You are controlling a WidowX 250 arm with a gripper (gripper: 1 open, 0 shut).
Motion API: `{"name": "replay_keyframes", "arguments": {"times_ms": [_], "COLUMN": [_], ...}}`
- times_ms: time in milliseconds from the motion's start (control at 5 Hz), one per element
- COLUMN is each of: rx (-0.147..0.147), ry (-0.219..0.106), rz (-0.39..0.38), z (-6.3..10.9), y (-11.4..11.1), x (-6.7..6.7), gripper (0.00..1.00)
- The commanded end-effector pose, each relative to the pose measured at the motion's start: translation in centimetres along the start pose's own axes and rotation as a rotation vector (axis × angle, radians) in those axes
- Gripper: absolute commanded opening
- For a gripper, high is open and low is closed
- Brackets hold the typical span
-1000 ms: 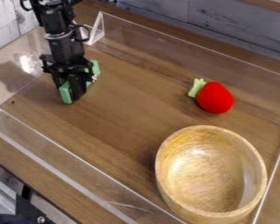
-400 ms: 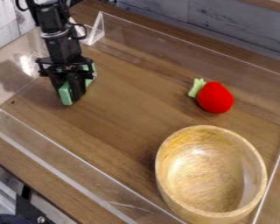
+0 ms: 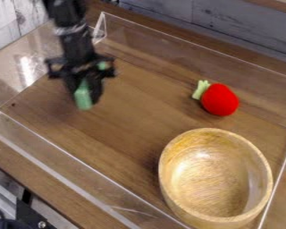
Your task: Put the green block in the brown bowl
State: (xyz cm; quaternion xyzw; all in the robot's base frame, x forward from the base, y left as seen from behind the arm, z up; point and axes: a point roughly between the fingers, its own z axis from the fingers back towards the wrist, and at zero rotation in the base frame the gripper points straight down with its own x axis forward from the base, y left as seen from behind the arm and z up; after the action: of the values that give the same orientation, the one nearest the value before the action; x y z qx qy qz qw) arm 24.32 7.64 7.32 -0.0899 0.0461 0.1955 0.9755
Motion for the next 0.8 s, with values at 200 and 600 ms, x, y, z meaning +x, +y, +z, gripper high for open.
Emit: {"name": "replay_keyframes", "arguments": {"times_ms": [200,600], "rx": [-0.044,-0.110], "ry": [-0.065,-0.067], "rz": [0.109,0.185], "z": [2.1,0.1], "y": [-8.4,-15.1], "x": [-4.1,-8.1], "gripper": [0.00,0.00]}}
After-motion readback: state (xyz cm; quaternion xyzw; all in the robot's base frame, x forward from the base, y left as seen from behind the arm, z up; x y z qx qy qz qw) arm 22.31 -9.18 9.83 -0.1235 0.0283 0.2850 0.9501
